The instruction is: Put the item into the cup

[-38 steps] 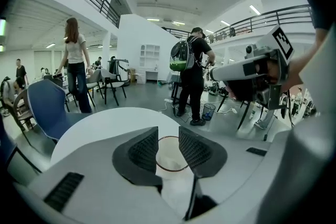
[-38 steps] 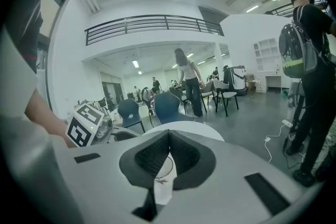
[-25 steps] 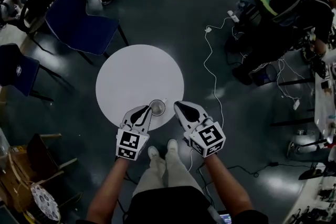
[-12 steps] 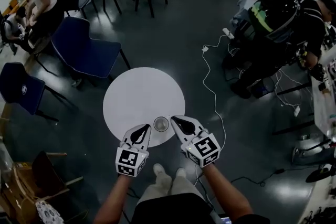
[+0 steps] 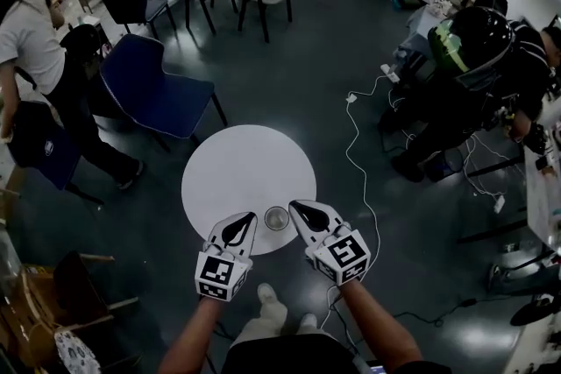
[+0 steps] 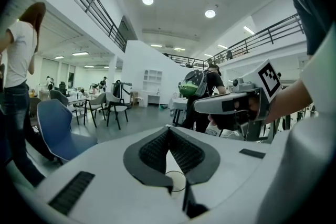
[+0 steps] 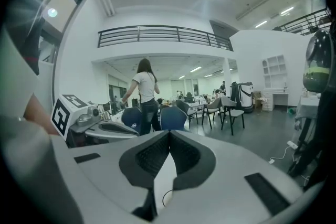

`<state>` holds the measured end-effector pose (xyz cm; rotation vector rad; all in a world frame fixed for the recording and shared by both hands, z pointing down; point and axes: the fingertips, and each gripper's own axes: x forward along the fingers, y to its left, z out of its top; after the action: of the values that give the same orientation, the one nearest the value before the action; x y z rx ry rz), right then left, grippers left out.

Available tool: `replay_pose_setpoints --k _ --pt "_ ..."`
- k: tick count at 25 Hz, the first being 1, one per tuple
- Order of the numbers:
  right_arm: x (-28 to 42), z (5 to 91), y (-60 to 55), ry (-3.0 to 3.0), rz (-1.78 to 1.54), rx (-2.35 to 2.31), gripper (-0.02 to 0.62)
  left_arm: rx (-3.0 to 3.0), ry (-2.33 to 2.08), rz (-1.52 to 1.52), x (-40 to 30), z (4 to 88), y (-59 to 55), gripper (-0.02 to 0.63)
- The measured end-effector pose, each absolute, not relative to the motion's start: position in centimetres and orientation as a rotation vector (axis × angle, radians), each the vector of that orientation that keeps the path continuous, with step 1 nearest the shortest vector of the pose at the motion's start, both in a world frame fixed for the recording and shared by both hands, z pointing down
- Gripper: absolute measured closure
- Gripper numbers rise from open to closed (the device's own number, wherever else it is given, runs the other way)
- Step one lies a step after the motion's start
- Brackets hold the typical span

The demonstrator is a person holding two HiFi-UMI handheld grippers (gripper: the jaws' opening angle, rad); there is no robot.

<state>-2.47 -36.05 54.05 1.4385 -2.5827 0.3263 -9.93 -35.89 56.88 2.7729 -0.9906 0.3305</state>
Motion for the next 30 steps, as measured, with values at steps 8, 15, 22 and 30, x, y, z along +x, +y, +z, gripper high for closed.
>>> replay_pose_setpoints --k 8,15,22,30 --pt "-3.2 50.7 -33.5 -2.636 0.242 1.397 0.578 2.789 -1.096 0.288 -11.6 53.3 -32.6 0.591" --pt "-2.0 47.0 -29.8 -2.686 0.174 1.378 0.578 2.828 -1.149 0.257 -9.7 49.2 -28.9 0.591" --pt "-0.2 43.3 -24.6 -2.733 0.107 1.362 0.578 2.852 -1.200 0.218 -7.3 45.5 -23.7 0.591" --pt "2.4 40.0 -17.2 -2.779 0.042 1.353 0.578 2.877 -1.260 0.182 -4.8 42.2 -16.6 0.591"
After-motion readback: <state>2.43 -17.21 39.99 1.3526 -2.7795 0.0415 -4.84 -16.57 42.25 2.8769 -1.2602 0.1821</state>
